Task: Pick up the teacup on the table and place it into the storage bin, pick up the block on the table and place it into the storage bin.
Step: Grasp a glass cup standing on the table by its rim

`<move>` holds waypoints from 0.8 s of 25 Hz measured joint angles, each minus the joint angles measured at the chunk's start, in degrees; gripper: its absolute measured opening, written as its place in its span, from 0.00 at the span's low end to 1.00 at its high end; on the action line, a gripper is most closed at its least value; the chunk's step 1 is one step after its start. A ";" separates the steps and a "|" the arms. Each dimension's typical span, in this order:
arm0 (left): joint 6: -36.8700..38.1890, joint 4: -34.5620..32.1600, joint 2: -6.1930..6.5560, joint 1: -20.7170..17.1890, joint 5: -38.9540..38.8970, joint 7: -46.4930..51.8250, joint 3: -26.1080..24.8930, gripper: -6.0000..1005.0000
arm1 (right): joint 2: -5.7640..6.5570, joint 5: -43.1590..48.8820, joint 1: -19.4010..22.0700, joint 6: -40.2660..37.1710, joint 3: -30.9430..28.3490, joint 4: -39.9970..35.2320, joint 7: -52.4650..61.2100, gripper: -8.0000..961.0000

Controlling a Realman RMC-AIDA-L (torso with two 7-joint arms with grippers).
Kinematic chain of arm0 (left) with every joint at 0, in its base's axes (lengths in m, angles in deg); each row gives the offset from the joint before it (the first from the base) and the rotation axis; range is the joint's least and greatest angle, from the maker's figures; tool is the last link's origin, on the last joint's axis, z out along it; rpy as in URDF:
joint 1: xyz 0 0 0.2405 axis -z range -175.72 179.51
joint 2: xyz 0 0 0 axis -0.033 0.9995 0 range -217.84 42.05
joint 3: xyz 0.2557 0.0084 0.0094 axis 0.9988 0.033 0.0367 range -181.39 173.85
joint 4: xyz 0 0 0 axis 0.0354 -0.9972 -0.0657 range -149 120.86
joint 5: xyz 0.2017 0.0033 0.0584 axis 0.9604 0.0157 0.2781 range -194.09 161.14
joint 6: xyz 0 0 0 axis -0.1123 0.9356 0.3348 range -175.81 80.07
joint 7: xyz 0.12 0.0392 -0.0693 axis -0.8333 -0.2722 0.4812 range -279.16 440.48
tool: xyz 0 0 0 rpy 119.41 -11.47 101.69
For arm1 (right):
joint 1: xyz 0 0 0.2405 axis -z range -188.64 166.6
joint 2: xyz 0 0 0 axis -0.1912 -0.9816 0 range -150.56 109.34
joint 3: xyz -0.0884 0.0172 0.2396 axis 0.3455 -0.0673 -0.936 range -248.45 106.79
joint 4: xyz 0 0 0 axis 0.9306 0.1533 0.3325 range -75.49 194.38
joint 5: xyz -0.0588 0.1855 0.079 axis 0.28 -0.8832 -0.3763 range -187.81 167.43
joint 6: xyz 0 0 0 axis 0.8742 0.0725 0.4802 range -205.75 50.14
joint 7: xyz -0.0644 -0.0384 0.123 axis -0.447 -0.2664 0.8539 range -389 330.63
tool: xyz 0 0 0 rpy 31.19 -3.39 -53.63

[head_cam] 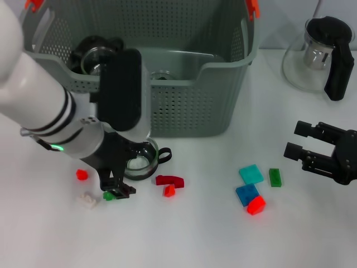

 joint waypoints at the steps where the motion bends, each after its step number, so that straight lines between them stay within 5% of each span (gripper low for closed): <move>1: 0.00 0.00 0.00 0.00 0.00 0.00 0.00 0.73 | 0.01 0.01 0.00 -0.03 0.00 0.01 0.02 0.79; 20: -7.29 5.73 -0.11 1.36 2.16 4.88 6.27 0.55 | 0.18 0.00 -0.04 -0.24 0.09 -0.03 0.07 0.79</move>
